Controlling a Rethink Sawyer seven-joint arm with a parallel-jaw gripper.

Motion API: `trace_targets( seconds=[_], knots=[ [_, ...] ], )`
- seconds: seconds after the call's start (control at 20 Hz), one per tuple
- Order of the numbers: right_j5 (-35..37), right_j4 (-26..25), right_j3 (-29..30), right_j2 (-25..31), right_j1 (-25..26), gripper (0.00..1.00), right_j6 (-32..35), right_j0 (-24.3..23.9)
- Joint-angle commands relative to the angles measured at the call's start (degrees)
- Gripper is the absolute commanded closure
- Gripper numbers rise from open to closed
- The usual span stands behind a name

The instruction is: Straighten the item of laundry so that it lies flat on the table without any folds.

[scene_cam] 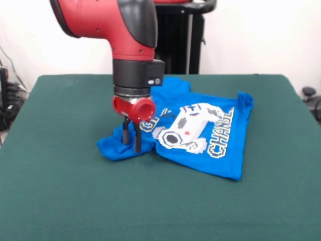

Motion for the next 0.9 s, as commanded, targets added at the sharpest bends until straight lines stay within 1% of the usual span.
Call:
trace_targets(
  seconds=[0.05, 0.45, 0.6, 0.7, 0.75, 0.9],
  knots=[
    [6.36, 5.71, -5.50, -7.59, 1.43, 0.00, 4.06, 6.32],
    [4.73, 6.30, -7.74, -10.84, 2.37, 0.00, 3.19, 7.71],
    [5.83, 6.35, -8.31, -11.74, 2.48, 0.00, 2.90, 8.20],
    [6.54, 5.75, -8.15, -11.37, 2.35, 0.00, 2.65, 8.10],
    [7.09, 5.53, -7.93, -11.06, 2.24, 1.00, 2.80, 8.09],
    [8.62, 5.66, -7.44, -10.28, 1.86, 1.00, 2.87, 7.86]
  ],
)
